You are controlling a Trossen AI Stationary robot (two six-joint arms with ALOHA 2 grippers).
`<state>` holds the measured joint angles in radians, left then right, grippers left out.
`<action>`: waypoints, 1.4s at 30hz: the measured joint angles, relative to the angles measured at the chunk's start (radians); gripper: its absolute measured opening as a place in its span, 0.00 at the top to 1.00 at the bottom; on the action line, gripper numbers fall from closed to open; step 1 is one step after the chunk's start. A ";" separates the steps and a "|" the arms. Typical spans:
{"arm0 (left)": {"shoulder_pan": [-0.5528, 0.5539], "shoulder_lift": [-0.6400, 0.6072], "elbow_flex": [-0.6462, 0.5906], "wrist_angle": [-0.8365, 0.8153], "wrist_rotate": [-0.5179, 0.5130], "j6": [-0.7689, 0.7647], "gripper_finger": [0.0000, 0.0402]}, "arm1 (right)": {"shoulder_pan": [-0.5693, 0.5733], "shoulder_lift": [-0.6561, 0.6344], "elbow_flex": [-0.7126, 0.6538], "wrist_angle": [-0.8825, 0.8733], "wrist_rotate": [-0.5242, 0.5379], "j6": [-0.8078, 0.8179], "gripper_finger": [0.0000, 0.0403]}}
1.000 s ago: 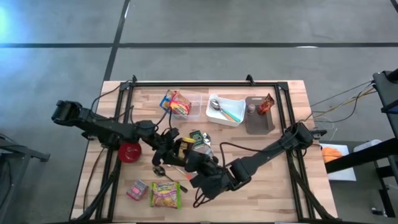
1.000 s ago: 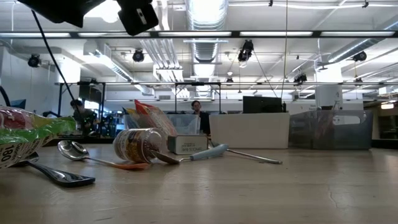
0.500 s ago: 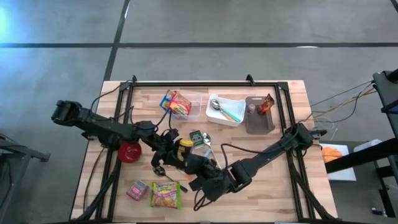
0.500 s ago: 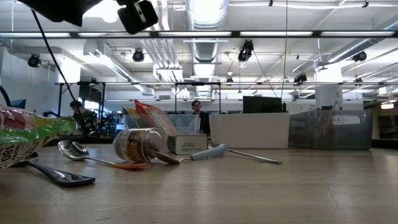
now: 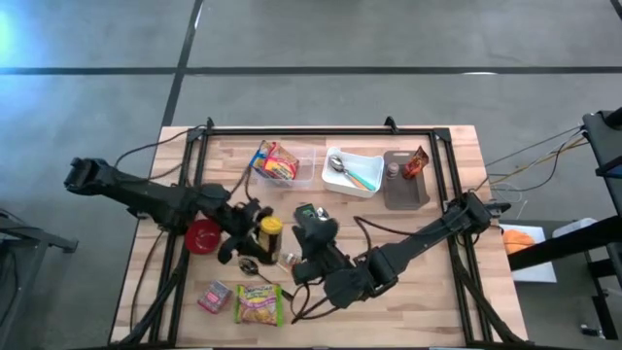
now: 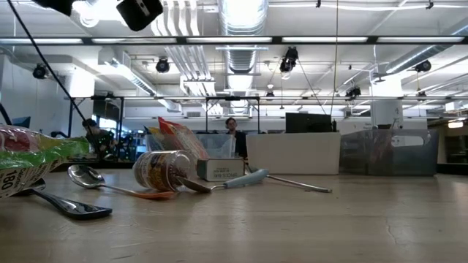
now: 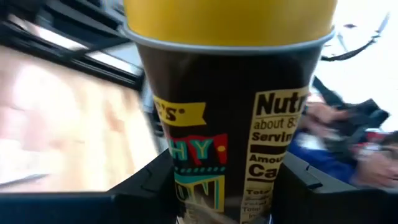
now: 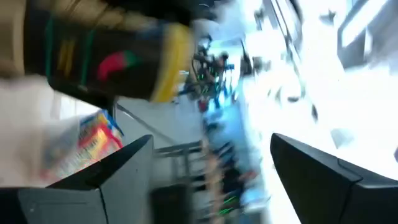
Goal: Pick & Place Food Item
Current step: Put the yellow seasoning can into the black bin
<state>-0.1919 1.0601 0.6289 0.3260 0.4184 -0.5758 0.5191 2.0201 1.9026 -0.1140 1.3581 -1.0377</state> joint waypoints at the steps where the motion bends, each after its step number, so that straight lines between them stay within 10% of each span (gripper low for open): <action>1: 0.000 -0.030 0.004 -0.062 -0.029 0.035 0.57 | 0.001 0.000 0.020 -0.002 0.014 0.073 0.21; 8: -0.003 -0.152 0.060 -0.561 -0.444 0.219 0.57 | -0.001 -0.044 0.162 -0.142 -0.065 0.637 0.21; 15: -0.005 -0.118 0.076 -0.663 -0.519 0.266 0.57 | -0.107 -0.093 0.315 -0.621 -0.727 1.299 0.20; 24: -0.028 0.023 0.150 -0.677 -0.449 0.283 0.57 | -0.228 -0.076 0.300 -0.677 -1.041 1.359 0.20; 42: -0.108 0.123 0.341 -0.689 -0.400 0.355 0.58 | -0.266 -0.074 0.199 -0.683 -1.134 1.477 0.20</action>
<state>-0.2996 1.1829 0.9702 -0.3628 0.0183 -0.2208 0.2531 1.9461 2.1016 -0.7974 0.2245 0.4389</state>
